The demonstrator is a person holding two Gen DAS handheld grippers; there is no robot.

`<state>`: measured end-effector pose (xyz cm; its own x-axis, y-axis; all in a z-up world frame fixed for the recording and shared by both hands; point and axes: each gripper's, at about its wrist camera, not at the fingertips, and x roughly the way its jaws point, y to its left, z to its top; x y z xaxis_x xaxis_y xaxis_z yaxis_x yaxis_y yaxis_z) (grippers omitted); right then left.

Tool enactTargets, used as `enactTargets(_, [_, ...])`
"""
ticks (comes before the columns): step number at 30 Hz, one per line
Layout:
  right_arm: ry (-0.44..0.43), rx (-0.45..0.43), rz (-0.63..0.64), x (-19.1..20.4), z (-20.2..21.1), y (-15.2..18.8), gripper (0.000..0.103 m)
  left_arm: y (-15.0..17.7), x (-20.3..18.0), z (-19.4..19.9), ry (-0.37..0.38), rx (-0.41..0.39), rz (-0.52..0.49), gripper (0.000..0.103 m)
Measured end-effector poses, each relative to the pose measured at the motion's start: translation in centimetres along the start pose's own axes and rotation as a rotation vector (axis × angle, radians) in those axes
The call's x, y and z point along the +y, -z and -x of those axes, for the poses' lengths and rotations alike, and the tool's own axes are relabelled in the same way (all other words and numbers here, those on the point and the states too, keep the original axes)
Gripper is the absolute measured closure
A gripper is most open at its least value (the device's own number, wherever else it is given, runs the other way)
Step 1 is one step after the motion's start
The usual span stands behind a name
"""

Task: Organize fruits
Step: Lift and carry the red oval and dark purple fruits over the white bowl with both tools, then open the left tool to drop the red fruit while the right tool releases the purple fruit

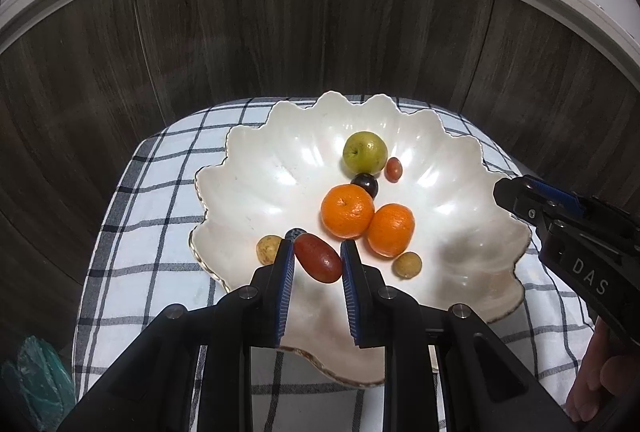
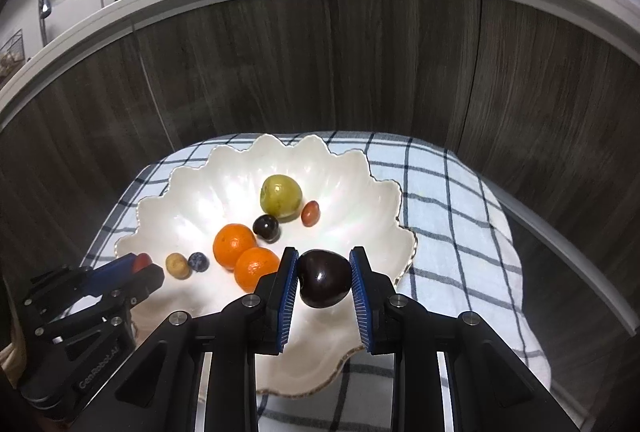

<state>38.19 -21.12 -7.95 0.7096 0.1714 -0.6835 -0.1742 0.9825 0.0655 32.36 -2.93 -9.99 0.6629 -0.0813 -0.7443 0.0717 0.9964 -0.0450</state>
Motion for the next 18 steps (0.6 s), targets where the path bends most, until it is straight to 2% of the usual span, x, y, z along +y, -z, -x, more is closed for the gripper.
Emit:
enactTargets(3, [-0.001,0.014,-0.012,-0.2,-0.6,-0.2,0.075,-0.1,0.0,-0.4,0.004,0.01,0.003,0.078])
enactTargets(5, [-0.002,0.022,-0.012,-0.2,-0.9,-0.4,0.075,-0.1,0.0,-0.6,0.004,0.018,0.006,0.07])
enactTargets(6, [-0.002,0.024,-0.009,-0.2,-0.9,-0.5,0.075,-0.1,0.0,-0.5,0.001,0.017,0.011,0.058])
enactTargets(7, [-0.004,0.025,-0.007,-0.2,-0.9,-0.6,0.074,-0.1,0.0,-0.4,-0.002,0.009,0.017,0.051])
enactTargets(10, [0.004,0.031,-0.001,-0.1,-1.0,-0.7,0.072,-0.1,0.1,-0.1,-0.011,0.0,0.018,0.044])
enactTargets(12, [0.008,0.025,-0.001,-0.2,-0.7,-0.8,0.051,-0.2,0.1,0.0,-0.015,-0.003,0.021,0.042])
enactTargets(14, [0.011,0.01,-0.004,-0.3,-0.3,-0.9,0.039,-0.2,0.2,0.2,-0.016,-0.008,0.022,0.038])
enactTargets(18, [0.021,-0.006,-0.002,-0.2,0.4,-1.2,0.034,-0.3,0.4,0.7,-0.022,-0.015,0.032,0.027])
